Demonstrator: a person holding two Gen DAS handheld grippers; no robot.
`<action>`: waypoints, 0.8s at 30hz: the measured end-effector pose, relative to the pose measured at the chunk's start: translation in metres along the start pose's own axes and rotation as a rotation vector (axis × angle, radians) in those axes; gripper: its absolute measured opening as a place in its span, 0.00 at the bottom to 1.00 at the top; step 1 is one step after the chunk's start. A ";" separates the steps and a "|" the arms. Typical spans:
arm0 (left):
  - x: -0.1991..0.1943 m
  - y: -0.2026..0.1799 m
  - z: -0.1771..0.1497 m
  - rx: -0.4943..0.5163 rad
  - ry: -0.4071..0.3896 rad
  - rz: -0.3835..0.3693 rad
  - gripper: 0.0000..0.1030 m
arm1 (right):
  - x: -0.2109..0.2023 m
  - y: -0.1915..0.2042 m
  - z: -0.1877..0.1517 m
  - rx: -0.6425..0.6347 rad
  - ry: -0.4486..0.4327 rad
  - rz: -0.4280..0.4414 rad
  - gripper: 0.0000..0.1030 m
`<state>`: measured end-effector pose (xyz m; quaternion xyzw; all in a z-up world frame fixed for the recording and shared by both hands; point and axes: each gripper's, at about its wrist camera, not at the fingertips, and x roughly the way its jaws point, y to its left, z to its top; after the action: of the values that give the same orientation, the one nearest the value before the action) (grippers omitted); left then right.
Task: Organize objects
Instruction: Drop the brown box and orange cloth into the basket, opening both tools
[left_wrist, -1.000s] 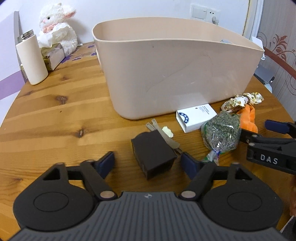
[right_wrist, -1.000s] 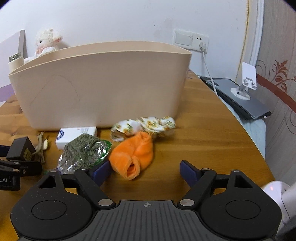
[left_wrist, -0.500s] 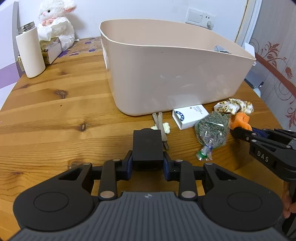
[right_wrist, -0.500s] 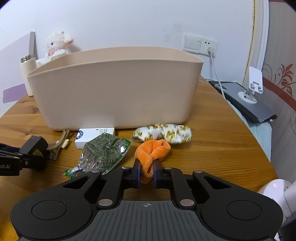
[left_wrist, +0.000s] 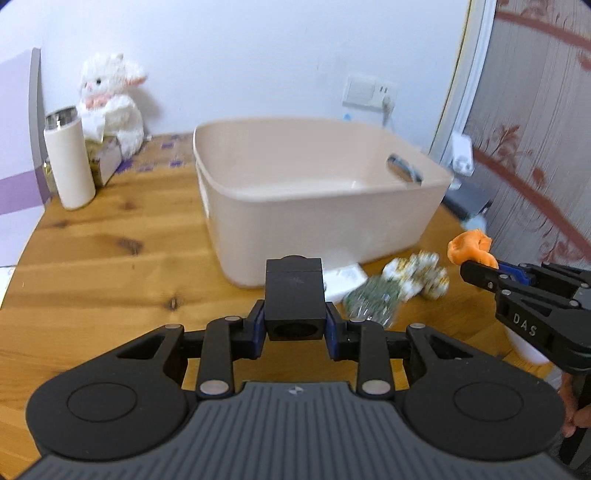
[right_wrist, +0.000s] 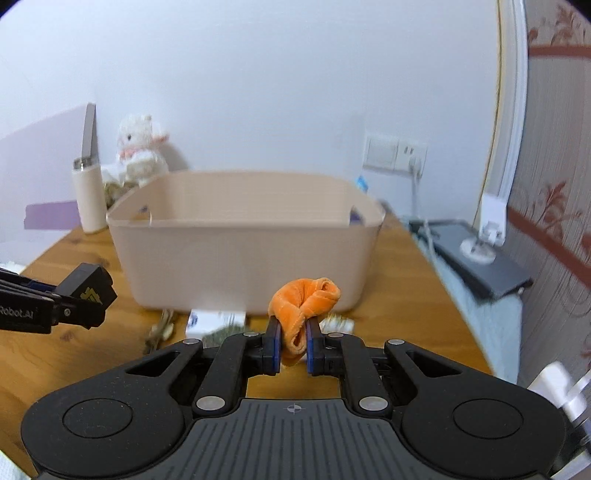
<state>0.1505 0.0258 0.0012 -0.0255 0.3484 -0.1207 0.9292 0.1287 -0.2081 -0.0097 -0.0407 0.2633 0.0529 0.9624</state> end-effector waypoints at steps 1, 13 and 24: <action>-0.003 0.000 0.004 -0.003 -0.011 -0.004 0.33 | -0.004 0.000 0.005 -0.003 -0.020 -0.008 0.12; -0.009 -0.016 0.073 0.030 -0.121 -0.019 0.33 | -0.001 -0.008 0.067 -0.010 -0.169 -0.037 0.12; 0.075 -0.023 0.117 0.066 -0.057 0.106 0.33 | 0.061 -0.010 0.099 -0.002 -0.133 -0.016 0.12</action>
<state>0.2771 -0.0190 0.0445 0.0204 0.3185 -0.0820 0.9441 0.2317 -0.2023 0.0442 -0.0398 0.1981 0.0483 0.9782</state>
